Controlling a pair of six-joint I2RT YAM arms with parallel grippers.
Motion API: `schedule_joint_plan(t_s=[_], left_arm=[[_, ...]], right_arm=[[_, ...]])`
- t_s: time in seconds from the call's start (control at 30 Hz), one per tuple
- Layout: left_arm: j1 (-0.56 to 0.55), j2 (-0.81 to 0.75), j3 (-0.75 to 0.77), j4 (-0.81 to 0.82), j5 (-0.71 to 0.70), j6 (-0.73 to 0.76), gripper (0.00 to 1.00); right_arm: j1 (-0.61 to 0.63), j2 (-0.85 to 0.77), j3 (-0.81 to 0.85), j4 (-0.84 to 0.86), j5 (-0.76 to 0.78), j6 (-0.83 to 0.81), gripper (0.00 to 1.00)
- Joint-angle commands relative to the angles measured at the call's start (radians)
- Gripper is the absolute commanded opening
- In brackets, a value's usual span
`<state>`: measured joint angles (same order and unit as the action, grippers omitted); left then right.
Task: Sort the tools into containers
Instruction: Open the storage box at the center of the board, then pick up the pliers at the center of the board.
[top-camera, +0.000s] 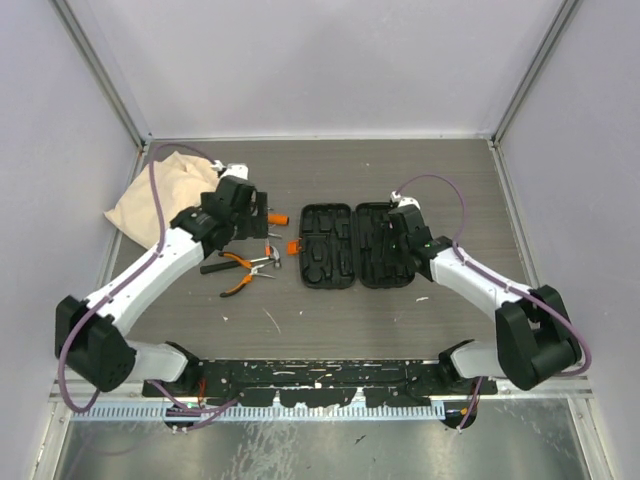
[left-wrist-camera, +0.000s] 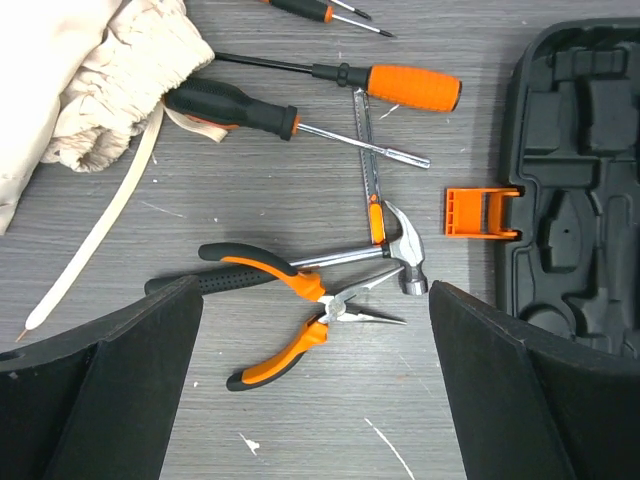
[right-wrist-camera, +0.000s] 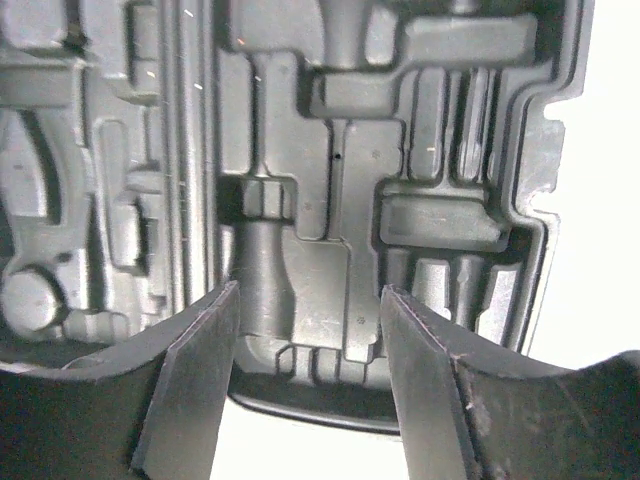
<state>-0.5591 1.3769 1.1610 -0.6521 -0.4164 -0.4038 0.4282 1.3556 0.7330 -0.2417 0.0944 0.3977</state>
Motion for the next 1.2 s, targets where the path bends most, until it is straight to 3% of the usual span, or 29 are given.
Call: schedule_joint_plan(t_s=[0.0, 0.27, 0.53, 0.83, 1.17], left_arm=[[0.051, -0.092, -0.047, 0.048, 0.149, 0.038, 0.97], [0.085, -0.134, -0.073, -0.069, 0.212, -0.012, 0.96], [0.083, -0.147, -0.261, -0.02, 0.338, -0.122, 0.95], [0.084, -0.047, -0.353, 0.041, 0.215, -0.143, 0.99], [0.083, 0.003, -0.365, 0.12, 0.219, -0.11, 1.0]], right_arm=[[0.004, -0.098, 0.068, -0.005, -0.024, -0.052, 0.64], [0.004, -0.131, 0.064, -0.024, -0.091, -0.057, 0.66], [0.003, -0.142, 0.026, -0.019, -0.106, -0.037, 0.66], [0.004, -0.127, 0.015, 0.0, -0.15, -0.019, 0.66], [0.004, -0.105, 0.002, 0.025, -0.19, -0.001, 0.66]])
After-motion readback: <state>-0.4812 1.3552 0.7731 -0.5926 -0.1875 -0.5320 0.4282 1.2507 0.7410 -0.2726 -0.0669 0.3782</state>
